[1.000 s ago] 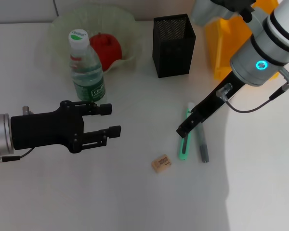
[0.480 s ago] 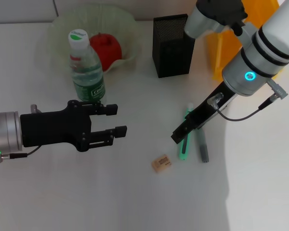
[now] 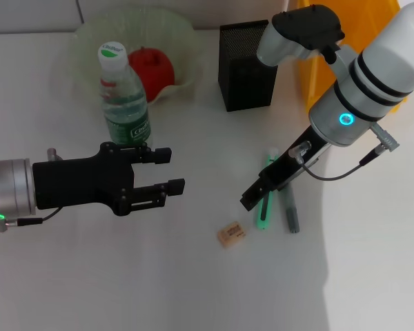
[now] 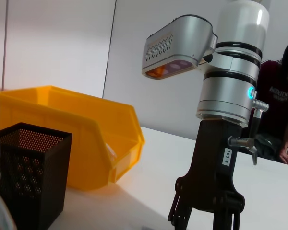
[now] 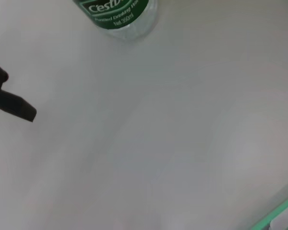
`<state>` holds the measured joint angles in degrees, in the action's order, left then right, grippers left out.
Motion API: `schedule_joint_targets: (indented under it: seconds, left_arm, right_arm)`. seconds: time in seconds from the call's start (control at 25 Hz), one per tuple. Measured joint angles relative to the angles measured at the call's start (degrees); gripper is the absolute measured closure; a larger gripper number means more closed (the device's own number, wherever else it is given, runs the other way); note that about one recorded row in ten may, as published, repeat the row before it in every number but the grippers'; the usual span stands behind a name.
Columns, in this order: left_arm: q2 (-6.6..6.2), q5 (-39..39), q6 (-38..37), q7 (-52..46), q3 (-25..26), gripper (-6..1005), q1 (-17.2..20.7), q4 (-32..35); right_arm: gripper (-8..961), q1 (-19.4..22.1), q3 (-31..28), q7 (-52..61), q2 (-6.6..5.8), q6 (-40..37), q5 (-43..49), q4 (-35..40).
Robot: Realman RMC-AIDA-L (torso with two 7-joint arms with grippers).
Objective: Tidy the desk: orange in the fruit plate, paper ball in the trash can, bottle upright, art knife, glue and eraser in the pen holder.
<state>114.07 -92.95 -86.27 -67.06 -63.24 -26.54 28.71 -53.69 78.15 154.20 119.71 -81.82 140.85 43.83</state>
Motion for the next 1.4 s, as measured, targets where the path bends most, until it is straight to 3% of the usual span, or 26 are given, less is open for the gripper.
schedule_joint_targets:
  seconds: [0.76, 1.4]
  left_arm:
    - [0.53, 0.14, 0.61, 0.11, 0.05, 387, 0.01, 0.03]
    - [1.35, 0.26, 1.47, 0.42, 0.04, 387, -0.1, 0.12]
  right_arm:
    - [138, 0.17, -0.2, 1.49, -0.37, 0.5, 2.59, -0.06]
    - [139, -0.41, 0.0, 2.53, -0.43, 6.88, 7.13, -0.1]
